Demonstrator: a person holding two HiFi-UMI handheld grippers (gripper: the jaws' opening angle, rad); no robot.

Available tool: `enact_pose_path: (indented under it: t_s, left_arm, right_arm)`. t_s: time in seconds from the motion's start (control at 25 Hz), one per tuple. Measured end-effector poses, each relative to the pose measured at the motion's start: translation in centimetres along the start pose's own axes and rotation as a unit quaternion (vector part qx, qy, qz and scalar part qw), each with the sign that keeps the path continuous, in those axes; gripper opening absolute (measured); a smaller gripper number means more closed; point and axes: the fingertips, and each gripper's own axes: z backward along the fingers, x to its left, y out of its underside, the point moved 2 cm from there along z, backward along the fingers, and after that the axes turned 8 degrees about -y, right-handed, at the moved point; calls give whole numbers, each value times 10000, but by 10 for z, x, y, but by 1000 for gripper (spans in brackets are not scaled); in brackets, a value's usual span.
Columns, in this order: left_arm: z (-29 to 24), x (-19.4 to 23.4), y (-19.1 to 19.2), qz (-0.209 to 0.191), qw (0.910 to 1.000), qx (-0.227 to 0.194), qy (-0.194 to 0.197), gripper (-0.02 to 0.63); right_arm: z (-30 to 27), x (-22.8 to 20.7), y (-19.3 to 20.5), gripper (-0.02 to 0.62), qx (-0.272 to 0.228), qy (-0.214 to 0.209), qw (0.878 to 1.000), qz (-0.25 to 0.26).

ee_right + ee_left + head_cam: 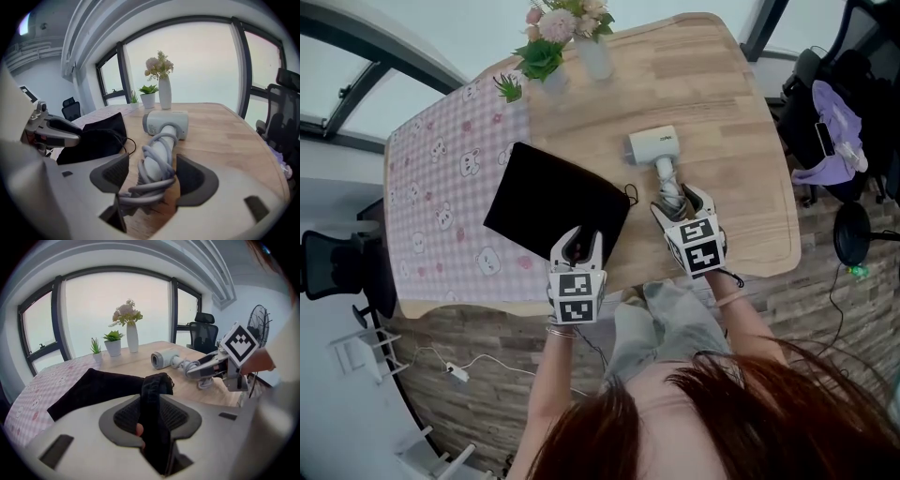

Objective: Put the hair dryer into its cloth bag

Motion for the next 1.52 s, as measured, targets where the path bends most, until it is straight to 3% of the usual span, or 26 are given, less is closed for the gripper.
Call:
enact_pose_path:
  t_s: [0.48, 0.64, 0.92, 1.16, 1.52]
  left_arm:
    - [0, 11, -5, -81, 9998, 57, 174, 37]
    - [1, 16, -8, -23, 9994, 66, 326, 31]
    - [4, 22, -14, 201, 9983, 37, 543, 28]
    - [6, 26, -19, 194, 9979, 6, 615, 26]
    - [9, 25, -25, 142, 9976, -6, 683, 26]
  right_arm:
    - [-20, -8, 10, 285, 299, 40, 9988, -378]
    - [-17, -12, 8, 230, 161, 171, 9983, -542]
    - [-8, -12, 4, 225, -58, 301, 9980, -555]
    - [6, -15, 7, 224, -195, 404, 9955, -829]
    - [29, -9, 6, 222, -345, 379, 9952, -837]
